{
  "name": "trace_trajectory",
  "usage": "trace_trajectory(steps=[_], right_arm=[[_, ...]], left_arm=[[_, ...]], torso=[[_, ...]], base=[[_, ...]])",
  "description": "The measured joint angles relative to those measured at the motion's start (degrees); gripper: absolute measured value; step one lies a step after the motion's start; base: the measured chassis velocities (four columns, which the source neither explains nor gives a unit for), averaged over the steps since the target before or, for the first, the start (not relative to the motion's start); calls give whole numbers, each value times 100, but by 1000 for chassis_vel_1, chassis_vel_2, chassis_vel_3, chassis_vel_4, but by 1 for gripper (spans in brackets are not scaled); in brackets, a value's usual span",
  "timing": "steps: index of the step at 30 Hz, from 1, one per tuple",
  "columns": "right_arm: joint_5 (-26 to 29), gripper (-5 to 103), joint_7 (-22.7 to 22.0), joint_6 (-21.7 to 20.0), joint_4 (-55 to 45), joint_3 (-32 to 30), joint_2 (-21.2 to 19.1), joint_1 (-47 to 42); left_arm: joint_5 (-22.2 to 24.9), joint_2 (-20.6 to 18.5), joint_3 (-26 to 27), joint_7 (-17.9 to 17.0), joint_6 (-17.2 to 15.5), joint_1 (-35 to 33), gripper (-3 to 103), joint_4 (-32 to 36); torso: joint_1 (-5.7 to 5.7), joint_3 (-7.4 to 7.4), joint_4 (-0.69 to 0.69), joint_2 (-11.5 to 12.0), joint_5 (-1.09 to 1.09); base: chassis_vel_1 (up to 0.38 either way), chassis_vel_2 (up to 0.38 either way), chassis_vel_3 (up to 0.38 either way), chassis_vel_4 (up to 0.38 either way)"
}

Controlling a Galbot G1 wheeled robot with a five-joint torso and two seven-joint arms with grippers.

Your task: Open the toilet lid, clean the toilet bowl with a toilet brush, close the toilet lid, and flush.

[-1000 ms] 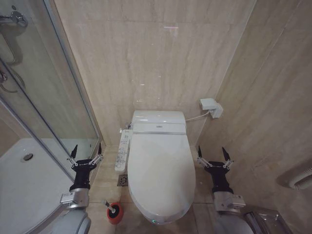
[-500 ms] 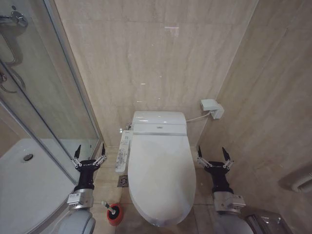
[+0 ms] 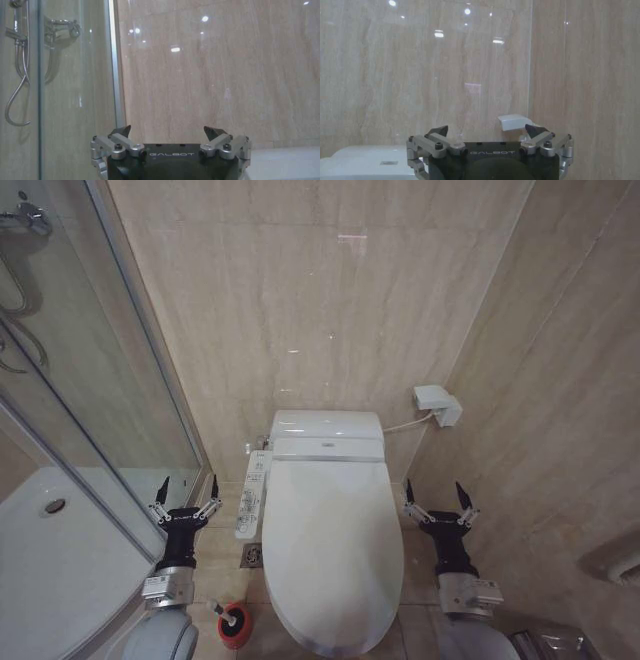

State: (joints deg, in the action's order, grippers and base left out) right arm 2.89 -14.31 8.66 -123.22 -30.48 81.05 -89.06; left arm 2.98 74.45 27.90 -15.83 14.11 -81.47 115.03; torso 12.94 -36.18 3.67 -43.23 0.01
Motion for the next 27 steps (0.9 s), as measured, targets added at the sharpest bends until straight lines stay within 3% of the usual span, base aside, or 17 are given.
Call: trace_trajectory(steps=[14, 20, 27], right_arm=[[0, 100, 0, 0, 0, 0, 0, 1], [0, 100, 0, 0, 0, 0, 0, 1], [0, 100, 0, 0, 0, 0, 0, 1]], left_arm=[[186, -79, -29, 17, 72, 416, 99, -480], [629, -374, -90, 151, 45, 1230, 99, -1407], [1205, -574, -302, 338, -146, 1929, 98, -1883]], torso=[[1, -1, 0, 0, -1], [1, -1, 1, 0, -2], [1, -1, -1, 1, -2]], base=[[-23, 15, 22, -13], [0, 0, 0, 0], [0, 0, 0, 0]])
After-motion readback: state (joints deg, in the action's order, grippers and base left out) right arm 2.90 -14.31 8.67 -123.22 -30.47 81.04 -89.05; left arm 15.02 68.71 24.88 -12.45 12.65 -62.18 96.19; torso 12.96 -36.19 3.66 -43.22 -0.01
